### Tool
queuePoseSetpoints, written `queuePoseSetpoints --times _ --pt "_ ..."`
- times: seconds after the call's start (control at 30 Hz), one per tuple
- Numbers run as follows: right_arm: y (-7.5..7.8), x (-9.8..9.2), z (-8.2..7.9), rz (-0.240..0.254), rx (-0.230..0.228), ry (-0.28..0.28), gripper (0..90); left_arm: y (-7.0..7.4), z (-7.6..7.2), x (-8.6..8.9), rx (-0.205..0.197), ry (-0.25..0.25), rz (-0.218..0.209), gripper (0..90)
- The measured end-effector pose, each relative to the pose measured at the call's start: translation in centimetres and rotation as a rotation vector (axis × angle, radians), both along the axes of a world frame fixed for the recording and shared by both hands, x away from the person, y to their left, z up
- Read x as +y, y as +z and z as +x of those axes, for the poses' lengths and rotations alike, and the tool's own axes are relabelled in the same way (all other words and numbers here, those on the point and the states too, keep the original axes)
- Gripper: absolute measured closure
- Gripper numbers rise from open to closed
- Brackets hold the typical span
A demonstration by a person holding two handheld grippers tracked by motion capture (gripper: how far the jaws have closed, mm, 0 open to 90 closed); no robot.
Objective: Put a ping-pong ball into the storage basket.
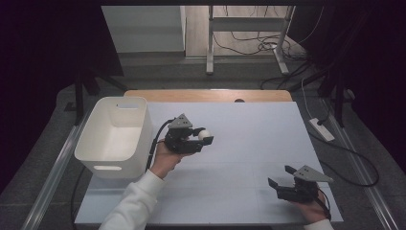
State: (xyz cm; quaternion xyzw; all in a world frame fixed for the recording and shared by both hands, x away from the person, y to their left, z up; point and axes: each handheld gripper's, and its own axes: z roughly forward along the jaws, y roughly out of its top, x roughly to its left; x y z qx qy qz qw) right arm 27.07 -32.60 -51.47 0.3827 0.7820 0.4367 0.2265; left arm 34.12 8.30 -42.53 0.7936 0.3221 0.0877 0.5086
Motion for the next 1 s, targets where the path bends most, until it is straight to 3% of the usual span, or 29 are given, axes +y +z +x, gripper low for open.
queuePoseSetpoints --times 1.0 --pt "0.0 0.1 0.0 -0.002 -0.003 0.0 16.0 1.7 -0.2 2.8 -0.043 0.065 -0.02 50.4"
